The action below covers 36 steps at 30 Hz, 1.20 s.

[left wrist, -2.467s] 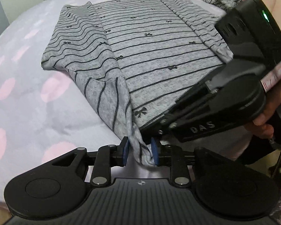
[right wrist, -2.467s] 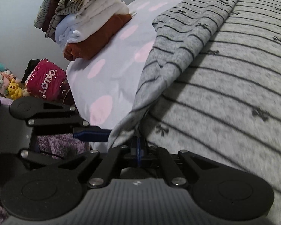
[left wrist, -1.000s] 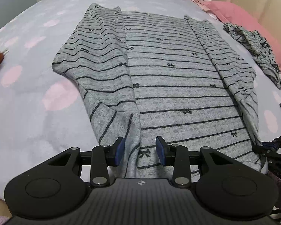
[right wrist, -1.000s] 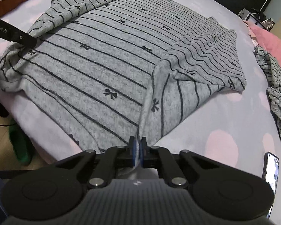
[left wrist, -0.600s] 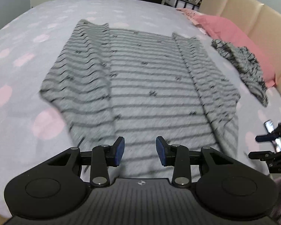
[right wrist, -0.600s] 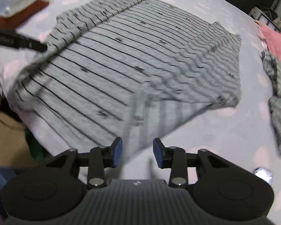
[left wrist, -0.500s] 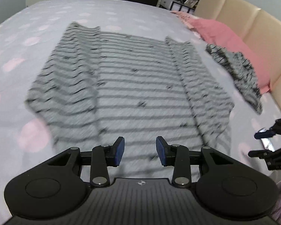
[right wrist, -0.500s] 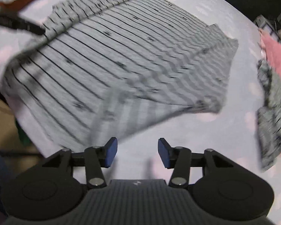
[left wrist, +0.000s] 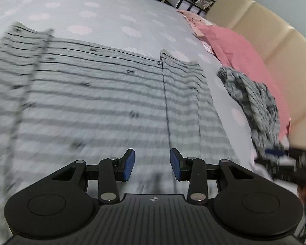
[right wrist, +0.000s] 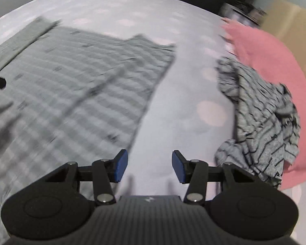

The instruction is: Fold clothes

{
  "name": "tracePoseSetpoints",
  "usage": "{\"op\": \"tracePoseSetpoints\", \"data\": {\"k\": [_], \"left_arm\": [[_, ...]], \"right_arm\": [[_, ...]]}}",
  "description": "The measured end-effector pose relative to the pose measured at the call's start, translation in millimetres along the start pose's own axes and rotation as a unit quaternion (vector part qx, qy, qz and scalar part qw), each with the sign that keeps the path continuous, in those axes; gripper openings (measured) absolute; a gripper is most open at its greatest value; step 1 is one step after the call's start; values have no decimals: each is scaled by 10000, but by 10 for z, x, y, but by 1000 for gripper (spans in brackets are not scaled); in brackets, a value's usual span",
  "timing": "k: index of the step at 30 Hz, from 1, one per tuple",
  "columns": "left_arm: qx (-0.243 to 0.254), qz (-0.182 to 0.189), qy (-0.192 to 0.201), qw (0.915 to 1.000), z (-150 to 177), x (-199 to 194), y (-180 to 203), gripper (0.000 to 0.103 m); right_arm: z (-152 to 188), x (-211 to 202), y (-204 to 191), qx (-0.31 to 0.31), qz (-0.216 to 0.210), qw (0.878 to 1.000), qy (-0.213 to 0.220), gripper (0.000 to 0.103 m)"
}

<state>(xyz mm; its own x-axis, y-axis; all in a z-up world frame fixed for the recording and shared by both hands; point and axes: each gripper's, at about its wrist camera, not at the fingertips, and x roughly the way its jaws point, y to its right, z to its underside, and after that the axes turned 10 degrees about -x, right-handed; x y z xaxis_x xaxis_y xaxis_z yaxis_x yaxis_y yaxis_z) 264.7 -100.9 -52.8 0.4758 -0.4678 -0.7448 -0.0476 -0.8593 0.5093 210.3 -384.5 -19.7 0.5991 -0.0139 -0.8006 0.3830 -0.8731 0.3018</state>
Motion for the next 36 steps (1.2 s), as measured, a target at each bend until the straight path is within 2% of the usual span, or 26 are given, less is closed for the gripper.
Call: {"op": "tracePoseSetpoints", "data": {"k": [2, 4, 7, 11, 14, 15, 17, 18, 19, 21, 23, 30, 32, 33, 36], "left_arm": [[-94, 58, 30, 9999, -202, 321, 38, 35], [-164, 114, 72, 9998, -411, 638, 82, 35], [-16, 134, 94, 9999, -717, 1039, 211, 35], [120, 135, 139, 9997, -1019, 1407, 362, 35], [170, 200, 137, 9996, -1163, 1581, 454, 35], [219, 220, 109, 9995, -1180, 1621, 482, 35], [339, 237, 94, 9991, -1173, 1662, 518, 21], [429, 198, 110, 9988, -1154, 1673, 541, 8], [497, 135, 167, 9985, -1137, 1672, 560, 3], [601, 108, 323, 9976, -1082, 1616, 568, 0], [662, 58, 458, 9967, -1057, 1531, 552, 0], [714, -236, 455, 9961, -1070, 1401, 419, 0], [573, -90, 363, 9977, -1083, 1417, 408, 0], [509, -93, 326, 9981, -1081, 1410, 420, 4], [443, -122, 432, 9980, -990, 1274, 441, 40]], "right_arm": [[-29, 126, 89, 248, 65, 9996, -90, 52], [13, 191, 131, 466, -44, 9989, -36, 52], [118, 245, 155, 695, -200, 9974, 50, 53], [200, 329, 208, 777, -214, 9967, 15, 53], [221, 370, 315, 1243, -386, 9915, 23, 53], [220, 370, 324, 1330, -458, 9900, 25, 53], [192, 378, 316, 1280, -464, 9907, 72, 53], [186, 366, 287, 1225, -433, 9915, 87, 54], [186, 382, 275, 1228, -426, 9915, 83, 63], [186, 415, 253, 1239, -413, 9914, 74, 70], [205, 470, 241, 1321, -486, 9900, -29, 70], [262, 434, 260, 1506, -481, 9874, -95, 70], [266, 421, 270, 1549, -482, 9867, -98, 70], [266, 407, 270, 1562, -501, 9864, -88, 70], [274, 353, 281, 1616, -562, 9852, -27, 70]]}}
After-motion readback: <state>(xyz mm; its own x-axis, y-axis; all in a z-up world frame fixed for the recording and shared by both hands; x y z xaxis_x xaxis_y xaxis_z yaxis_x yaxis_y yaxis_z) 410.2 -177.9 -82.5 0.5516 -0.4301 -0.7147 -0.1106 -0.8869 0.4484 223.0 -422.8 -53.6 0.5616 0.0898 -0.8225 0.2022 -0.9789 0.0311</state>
